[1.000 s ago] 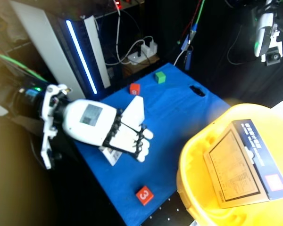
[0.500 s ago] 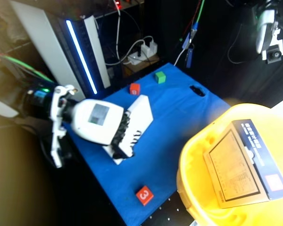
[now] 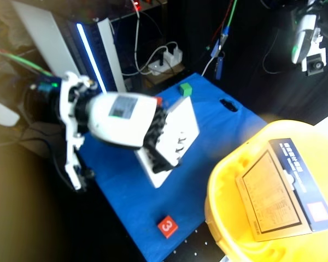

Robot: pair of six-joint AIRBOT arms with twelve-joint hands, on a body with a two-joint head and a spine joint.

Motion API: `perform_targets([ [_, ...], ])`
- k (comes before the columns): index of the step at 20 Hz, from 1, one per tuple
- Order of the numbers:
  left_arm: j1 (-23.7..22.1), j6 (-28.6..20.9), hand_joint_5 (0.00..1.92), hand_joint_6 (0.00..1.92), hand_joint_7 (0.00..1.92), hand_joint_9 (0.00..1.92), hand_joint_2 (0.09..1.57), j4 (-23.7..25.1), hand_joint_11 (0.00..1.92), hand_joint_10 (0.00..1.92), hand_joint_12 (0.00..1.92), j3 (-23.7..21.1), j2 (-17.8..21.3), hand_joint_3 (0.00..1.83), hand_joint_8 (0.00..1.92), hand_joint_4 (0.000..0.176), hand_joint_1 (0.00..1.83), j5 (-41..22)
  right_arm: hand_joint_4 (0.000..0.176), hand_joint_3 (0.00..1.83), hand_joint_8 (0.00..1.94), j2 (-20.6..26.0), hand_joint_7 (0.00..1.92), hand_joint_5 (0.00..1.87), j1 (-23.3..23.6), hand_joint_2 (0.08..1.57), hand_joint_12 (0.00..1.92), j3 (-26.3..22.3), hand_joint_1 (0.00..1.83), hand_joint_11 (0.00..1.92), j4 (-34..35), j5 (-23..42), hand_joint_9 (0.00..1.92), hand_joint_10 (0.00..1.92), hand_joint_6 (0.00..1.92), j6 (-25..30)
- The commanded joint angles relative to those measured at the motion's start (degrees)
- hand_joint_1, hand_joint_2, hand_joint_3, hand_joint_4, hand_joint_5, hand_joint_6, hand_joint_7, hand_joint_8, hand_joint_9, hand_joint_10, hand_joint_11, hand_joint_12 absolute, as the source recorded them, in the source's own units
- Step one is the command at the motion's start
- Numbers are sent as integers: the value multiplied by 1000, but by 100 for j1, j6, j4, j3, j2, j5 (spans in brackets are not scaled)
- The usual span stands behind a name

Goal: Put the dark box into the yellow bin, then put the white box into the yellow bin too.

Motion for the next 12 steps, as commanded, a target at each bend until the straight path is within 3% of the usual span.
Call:
perform_targets([
  [1, -16, -17, 377, 12, 323, 249, 824, -274, 292, 0, 0, -8, 1, 0, 8, 113, 1056, -600, 0, 0, 926, 29, 1131, 954, 179, 1092, 1421, 12, 1267, 910, -29, 736, 1141, 809, 859, -23],
  [2, -9, -16, 371, 8, 319, 245, 840, -274, 286, 0, 0, -8, 1, 3, 5, 120, 1047, -600, 0, 0, 843, 33, 1161, 948, 217, 1085, 1425, 12, 1266, 875, -49, 736, 1140, 774, 901, -24],
  [3, 4, -11, 374, 8, 318, 248, 848, -276, 285, 2, 0, -8, -2, 5, 4, 109, 1065, -603, 0, 1, 832, 43, 1151, 932, 340, 1090, 1381, 16, 1258, 837, -100, 735, 1129, 731, 952, -49],
  [4, 9, -5, 365, 3, 298, 226, 858, -276, 258, 0, 0, -8, -10, 8, 0, 114, 1084, -603, 0, 0, 811, 63, 1166, 934, 434, 1087, 1400, 15, 1261, 851, -101, 736, 1154, 744, 947, -77],
  [6, 17, 14, 389, 10, 317, 239, 853, -277, 275, 6, 11, -8, -23, 4, 8, 106, 1092, -601, 0, 1, 906, 91, 1117, 941, 605, 1096, 1490, 16, 1251, 777, -107, 736, 1083, 823, 922, -170],
  [7, 27, 24, 391, 9, 318, 242, 831, -277, 282, 7, 14, -7, -31, 0, 7, 120, 1054, -597, 0, 0, 1063, 104, 1037, 972, 662, 1109, 1645, 17, 1242, 705, -107, 736, 964, 1028, 851, -224],
  [8, 36, 30, 391, 9, 318, 242, 831, -277, 282, 7, 14, -4, -46, 0, 7, 120, 1054, -596, 0, 0, 1063, 124, 1037, 972, 755, 1109, 1645, 21, 1242, 705, -107, 735, 964, 1028, 851, -274],
  [9, 44, 32, 386, 5, 323, 246, 804, -277, 300, 7, 23, 2, -63, 0, 7, 144, 1017, -596, 0, 1, 1127, 137, 1014, 904, 826, 1129, 1684, 31, 1246, 675, -107, 734, 885, 1221, 940, -304],
  [10, 49, 32, 391, 6, 336, 255, 794, -277, 306, 9, 27, 9, -74, 0, 10, 147, 1017, -596, 0, 0, 1010, 143, 1050, 846, 864, 1135, 1464, 46, 1243, 774, -107, 734, 991, 997, 1085, -317],
  [11, 60, 32, 387, 4, 333, 256, 805, -277, 309, 9, 29, 11, -86, 0, 7, 146, 1028, -592, 0, 1, 985, 146, 1054, 819, 931, 1140, 1377, 93, 1239, 820, -107, 731, 1042, 889, 1144, -334],
  [12, 75, 33, 397, 6, 355, 272, 792, -273, 333, 13, 42, 10, -96, 0, 13, 118, 1031, -583, 0, 0, 1005, 141, 1047, 831, 967, 1139, 1398, 148, 1238, 835, -95, 727, 1055, 870, 1121, -334],
])
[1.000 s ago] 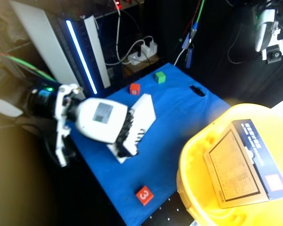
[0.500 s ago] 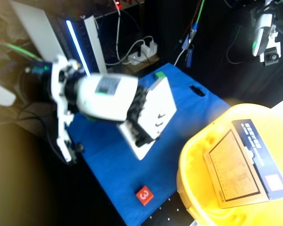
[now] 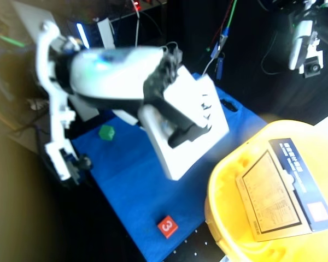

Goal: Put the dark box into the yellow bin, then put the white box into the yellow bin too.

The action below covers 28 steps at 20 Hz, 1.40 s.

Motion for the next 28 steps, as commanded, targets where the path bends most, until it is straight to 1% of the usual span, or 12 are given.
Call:
perform_targets([
  [1, -21, -21, 409, 9, 359, 264, 790, -272, 330, 8, 42, 13, -9, 0, 11, 139, 1035, -588, 0, 1, 1044, 13, 1017, 831, 126, 1146, 1400, 82, 1227, 800, 99, 666, 1023, 842, 1130, -56],
  [4, 26, -20, 417, 9, 349, 244, 784, -245, 345, 1, 52, 24, -41, 0, 4, 164, 1058, -565, 0, 0, 1045, 13, 1020, 797, 202, 1155, 1499, 213, 1228, 822, 153, 640, 1026, 957, 1175, -58],
  [9, 56, -21, 360, 0, 308, 221, 785, -225, 203, 0, 2, -7, -45, 0, 0, 160, 1061, -594, 0, 0, 988, -13, 1070, 829, 359, 1133, 1453, 448, 1250, 910, 224, 515, 1095, 943, 1097, -70],
  [12, 64, -25, 338, 2, 283, 208, 805, -180, 191, 0, 2, -50, -44, 5, 0, 122, 1077, -624, 0, 0, 988, -22, 1075, 824, 612, 1133, 1431, 480, 1253, 919, 279, 264, 1107, 950, 1092, -452],
  [14, 64, -26, 339, 2, 308, 202, 755, -98, 114, 4, 1, -93, -32, 0, 9, 167, 1053, -623, 0, 0, 1025, -27, 1083, 917, 777, 1110, 1457, 458, 1271, 876, 279, 110, 1085, 961, 899, -814],
  [19, 37, -46, 302, 0, 238, 141, 755, -58, 80, 0, 0, -209, -7, 0, 0, 176, 1032, -711, 0, 0, 1011, -77, 1100, 955, 862, 1099, 1400, 564, 1276, 978, 277, 89, 1157, 840, 800, -932],
  [21, 34, -85, 300, 1, 221, 144, 761, -55, 72, 3, 0, -229, -8, 0, 0, 176, 1033, -777, 0, 0, 1034, -196, 1088, 1028, 861, 1094, 1684, 694, 1198, 1011, 277, 87, 1113, 1330, 828, -932],
  [22, 33, -91, 287, 0, 203, 148, 766, -51, 47, 4, 0, -237, -8, 1, 0, 176, 1031, -794, 0, 0, 1035, -249, 1062, 1111, 861, 1077, 1538, 737, 1247, 731, 277, 84, 962, 1036, 620, -933],
  [24, 25, -112, 272, 0, 170, 143, 765, -51, 42, 1, 0, -246, -15, 1, 0, 176, 1039, -844, 0, 2, 968, -540, 1110, 1181, 860, 1053, 1385, 992, 1275, 760, 277, -42, 1027, 794, 442, -934],
  [25, 23, -122, 252, 0, 149, 122, 762, -51, 38, 0, 0, -247, -20, 0, 0, 176, 1025, -849, 0, 0, 876, -640, 1125, 1014, 860, 1082, 1182, 1081, 1254, 852, 274, -112, 1089, 532, 787, -934],
  [26, 23, -130, 267, 7, 143, 144, 756, -50, 45, 10, 3, -247, -27, 0, 0, 176, 1061, -850, 0, 0, 311, -711, 914, 768, 859, 1010, 912, 1134, 1096, 678, 259, -149, 959, 234, 297, -934],
  [28, 22, -143, 261, 4, 148, 140, 762, -37, 46, 7, 4, -253, -32, 0, 2, 176, 1063, -860, 60, 1, 13, -753, 651, 524, 858, 951, 431, 1149, 970, 421, 227, -162, 641, 10, 13, -934],
])
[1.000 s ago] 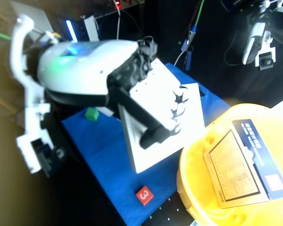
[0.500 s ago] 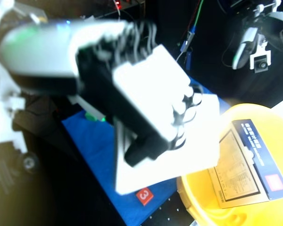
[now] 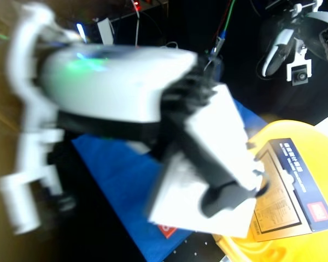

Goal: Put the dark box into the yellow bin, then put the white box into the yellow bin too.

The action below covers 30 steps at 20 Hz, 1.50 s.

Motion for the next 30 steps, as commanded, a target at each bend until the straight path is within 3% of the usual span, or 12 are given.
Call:
perform_targets([
  [1, -75, -55, 251, 0, 141, 126, 773, -294, 39, 1, 1, -3, 4, 5, 0, 176, 1064, -623, 81, 0, 2, 23, 520, 417, 108, 947, 300, 22, 912, 377, 0, 724, 510, 1, 2, -51],
  [3, -74, -57, 248, 0, 139, 96, 765, -281, 36, 0, 4, -3, 4, 0, 0, 176, 1030, -610, 106, 0, 0, 15, 399, 267, 109, 929, 168, 22, 781, 328, 0, 724, 398, 0, 0, -51],
  [4, -72, -60, 246, 0, 133, 91, 748, -282, 7, 0, 0, -3, 5, 0, 0, 176, 1046, -613, 143, 0, 0, 16, 357, 207, 109, 912, 137, 19, 744, 278, -1, 724, 350, 0, 0, -51],
  [5, -72, -61, 221, 0, 109, 79, 769, -282, 1, 0, 0, -3, 6, 3, 0, 176, 1054, -613, 165, 0, 0, 20, 331, 164, 109, 901, 122, 15, 711, 253, -2, 724, 323, 0, 0, -51],
  [6, -70, -64, 238, 7, 149, 100, 747, -283, 25, 8, 11, -5, 12, 0, 15, 175, 1054, -613, 174, 0, 0, 27, 307, 125, 108, 897, 106, 9, 711, 220, -4, 723, 299, 0, 0, -51],
  [14, -14, -86, 213, 6, 112, 103, 762, -324, 45, 12, 23, -34, 87, 1, 5, 175, 1036, -590, 176, 0, 2, 252, 249, 40, 106, 848, 90, -134, 755, 180, -25, 676, 274, 10, 0, -51],
  [16, 66, -85, 229, 3, 146, 190, 757, -388, 86, 17, 45, -52, 116, 0, 5, 155, 1050, -590, 176, 0, 0, 322, 223, 4, 104, 866, 98, -169, 822, 197, -20, 664, 275, 8, 0, -51],
  [18, 160, -85, 213, 3, 131, 189, 762, -469, 85, 7, 47, -60, 142, 2, 5, 149, 1032, -608, 176, 0, 0, 432, 206, 0, 99, 866, 91, -234, 846, 173, -8, 664, 246, 0, 0, -51],
  [19, 193, -85, 206, 0, 118, 156, 768, -487, 68, 1, 41, -73, 168, 4, 0, 166, 1004, -618, 176, 0, 6, 504, 221, 2, 95, 840, 84, -279, 796, 154, 19, 665, 251, 3, 1, -51],
  [22, 258, -77, 228, 11, 131, 121, 763, -567, 52, 0, 36, -207, 311, 0, 11, 174, 1015, -678, 176, 0, 0, 770, 200, 0, 80, 804, 97, -423, 758, 170, 162, 666, 224, 0, 0, -51],
  [28, 899, 60, 250, 4, 215, 156, 749, -1329, 28, 7, 30, -390, 500, 3, 15, 176, 987, -1067, 176, 0, 1, 1385, 161, 0, 60, 741, 116, -853, 727, 155, 168, 665, 206, 2, 0, -51],
  [30, 1279, 198, 219, 0, 196, 117, 799, -1833, 39, 0, 35, -598, 726, 22, 3, 176, 959, -1404, 176, 0, 3, 1612, 151, 0, 61, 748, 122, -978, 784, 159, 289, 677, 208, 3, 0, -51],
])
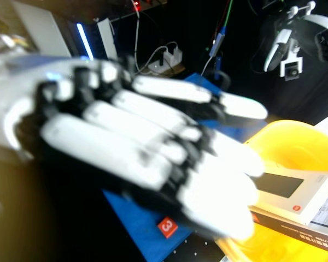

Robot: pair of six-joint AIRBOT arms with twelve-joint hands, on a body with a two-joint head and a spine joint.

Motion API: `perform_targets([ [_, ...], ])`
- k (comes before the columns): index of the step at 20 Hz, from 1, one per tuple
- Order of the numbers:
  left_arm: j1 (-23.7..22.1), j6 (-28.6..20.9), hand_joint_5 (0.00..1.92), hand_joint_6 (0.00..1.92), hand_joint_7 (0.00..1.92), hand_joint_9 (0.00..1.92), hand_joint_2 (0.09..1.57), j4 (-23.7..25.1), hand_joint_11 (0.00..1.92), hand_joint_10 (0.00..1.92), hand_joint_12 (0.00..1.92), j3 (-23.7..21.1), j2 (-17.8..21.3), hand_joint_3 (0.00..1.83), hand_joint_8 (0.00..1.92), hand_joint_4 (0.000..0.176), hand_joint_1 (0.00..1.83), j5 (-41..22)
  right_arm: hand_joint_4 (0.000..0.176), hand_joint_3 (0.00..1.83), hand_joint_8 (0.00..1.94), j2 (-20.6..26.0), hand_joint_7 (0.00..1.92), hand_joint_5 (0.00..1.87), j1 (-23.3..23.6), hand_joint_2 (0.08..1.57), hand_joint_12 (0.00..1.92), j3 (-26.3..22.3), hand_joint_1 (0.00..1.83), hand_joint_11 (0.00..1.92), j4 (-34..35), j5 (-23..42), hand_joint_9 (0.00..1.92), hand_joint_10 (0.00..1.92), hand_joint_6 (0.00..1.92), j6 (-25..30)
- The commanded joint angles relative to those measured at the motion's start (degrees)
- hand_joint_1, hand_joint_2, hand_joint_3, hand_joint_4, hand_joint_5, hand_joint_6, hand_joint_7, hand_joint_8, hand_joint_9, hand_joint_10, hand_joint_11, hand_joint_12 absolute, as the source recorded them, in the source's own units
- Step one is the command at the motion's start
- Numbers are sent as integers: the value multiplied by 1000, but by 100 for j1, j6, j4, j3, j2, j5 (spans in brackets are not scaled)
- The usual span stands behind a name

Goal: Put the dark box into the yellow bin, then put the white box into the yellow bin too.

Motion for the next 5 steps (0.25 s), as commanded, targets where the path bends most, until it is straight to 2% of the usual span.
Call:
perform_targets([
  [1, 75, 63, 175, 0, 148, 88, 824, -545, 21, 0, 29, -48, 163, 25, 0, 176, 957, -973, 176, 0, 0, 71, 144, 0, 70, 744, 131, -52, 791, 171, 49, 706, 208, 2, 0, -29],
  [2, 308, 143, 155, 0, 112, 68, 832, -817, 9, 0, 25, -201, 300, 23, 0, 176, 965, -1234, 176, 0, 2, 158, 148, 0, 71, 749, 144, -128, 780, 183, 82, 796, 216, 5, 0, -29],
  [4, 776, 322, 203, 19, 131, 75, 816, -1278, 4, 5, 24, -512, 567, 7, 14, 176, 1018, -1731, 176, 0, 1, 417, 148, 0, 72, 777, 332, -358, 767, 76, 84, 937, 197, 0, 0, -30],
  [5, 935, 432, 190, 11, 124, 66, 817, -1418, 19, 1, 33, -633, 674, 6, 9, 176, 1027, -1827, 176, 2, 1, 483, 152, 0, 73, 776, 498, -429, 753, 14, 82, 935, 194, 0, 0, -30],
])
